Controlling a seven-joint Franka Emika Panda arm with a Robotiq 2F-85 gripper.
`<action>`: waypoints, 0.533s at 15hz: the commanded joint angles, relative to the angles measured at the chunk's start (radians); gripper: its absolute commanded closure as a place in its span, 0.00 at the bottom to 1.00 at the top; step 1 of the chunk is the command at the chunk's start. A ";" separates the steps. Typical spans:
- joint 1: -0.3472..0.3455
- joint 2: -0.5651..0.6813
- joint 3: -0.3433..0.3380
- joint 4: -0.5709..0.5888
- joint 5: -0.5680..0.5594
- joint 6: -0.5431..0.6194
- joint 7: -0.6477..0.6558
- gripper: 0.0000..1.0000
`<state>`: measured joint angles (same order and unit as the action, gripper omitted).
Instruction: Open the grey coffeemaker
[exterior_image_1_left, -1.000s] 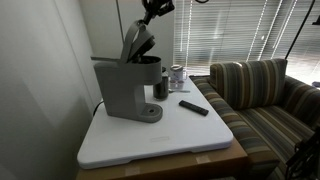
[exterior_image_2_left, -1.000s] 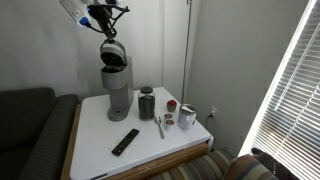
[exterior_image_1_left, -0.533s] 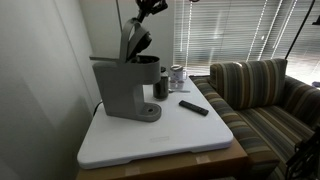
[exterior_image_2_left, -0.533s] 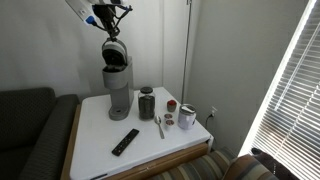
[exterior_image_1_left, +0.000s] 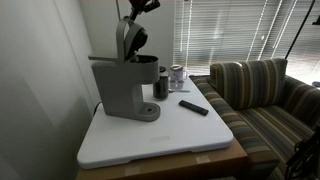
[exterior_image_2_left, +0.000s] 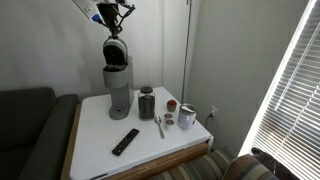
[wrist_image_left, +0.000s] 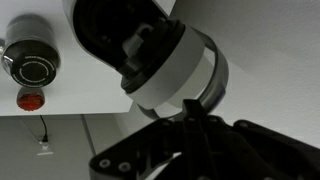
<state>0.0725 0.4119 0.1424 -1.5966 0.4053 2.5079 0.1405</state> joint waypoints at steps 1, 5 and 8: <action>-0.007 0.065 0.009 0.068 0.000 -0.038 -0.017 1.00; -0.016 0.037 0.008 0.030 0.012 -0.019 -0.021 1.00; -0.014 -0.016 -0.010 -0.047 0.001 -0.007 0.010 1.00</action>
<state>0.0689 0.4298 0.1417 -1.5689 0.4068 2.4913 0.1415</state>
